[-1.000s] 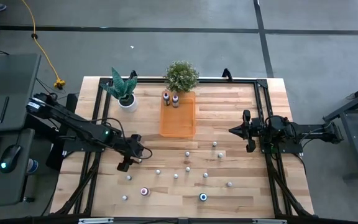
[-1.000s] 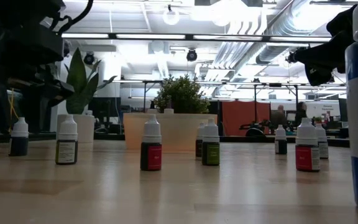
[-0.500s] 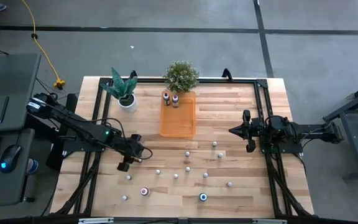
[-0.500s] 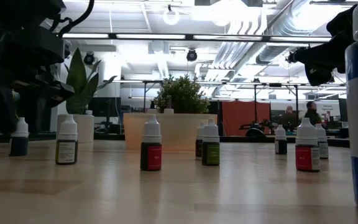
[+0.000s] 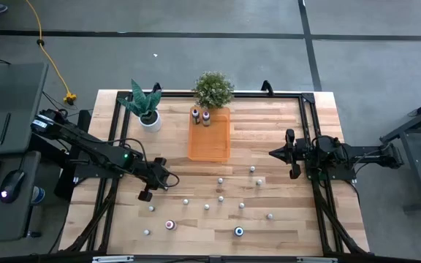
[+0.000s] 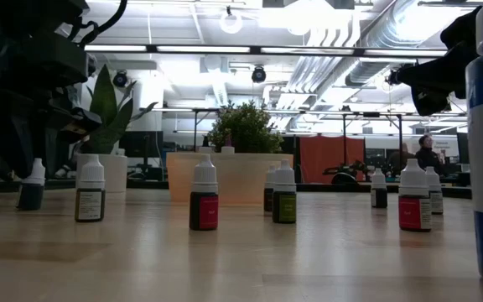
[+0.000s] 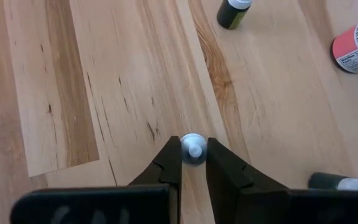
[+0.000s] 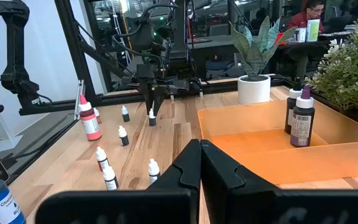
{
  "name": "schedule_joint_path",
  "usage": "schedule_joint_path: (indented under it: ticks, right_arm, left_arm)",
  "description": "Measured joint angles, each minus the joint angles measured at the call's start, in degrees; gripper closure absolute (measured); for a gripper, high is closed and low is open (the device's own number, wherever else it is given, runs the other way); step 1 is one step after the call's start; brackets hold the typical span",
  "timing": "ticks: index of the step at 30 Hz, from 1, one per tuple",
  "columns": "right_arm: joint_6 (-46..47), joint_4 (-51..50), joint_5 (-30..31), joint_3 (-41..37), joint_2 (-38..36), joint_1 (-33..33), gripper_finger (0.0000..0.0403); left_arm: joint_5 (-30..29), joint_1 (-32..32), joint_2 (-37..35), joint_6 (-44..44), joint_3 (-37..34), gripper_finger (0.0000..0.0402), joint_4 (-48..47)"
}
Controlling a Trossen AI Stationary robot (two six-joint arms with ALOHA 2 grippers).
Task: Pick & Place food coloring
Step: Put the left small dark green food coloring bottle into the orange bin
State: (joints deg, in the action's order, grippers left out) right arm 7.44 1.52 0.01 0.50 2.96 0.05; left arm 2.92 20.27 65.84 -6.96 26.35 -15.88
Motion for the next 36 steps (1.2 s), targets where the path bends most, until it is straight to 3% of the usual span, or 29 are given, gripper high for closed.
schedule_joint_path:
  ticks: [7, 14, 24, 36]
  right_arm:
    - [0.0, 0.0, 0.0, 0.0, 0.0, 0.0, 0.0402]
    - [0.0, 0.0, 0.0, 0.0, 0.0, 0.0, 0.0402]
    - [0.0, 0.0, 0.0, 0.0, 0.0, 0.0, 0.0402]
    - [0.0, 0.0, 0.0, 0.0, 0.0, 0.0, 0.0402]
  left_arm:
    - [-0.1, 0.0, -0.8, -1.0, 0.4, 0.0371, 1.1]
    - [-0.9, 0.0, -3.0, 1.0, 5.6, 0.0372, -3.5]
    - [0.1, 0.0, -4.7, 2.7, 20.3, 0.0372, -17.1]
    - [9.1, 0.0, -4.7, 3.8, 34.8, 0.0369, -28.5]
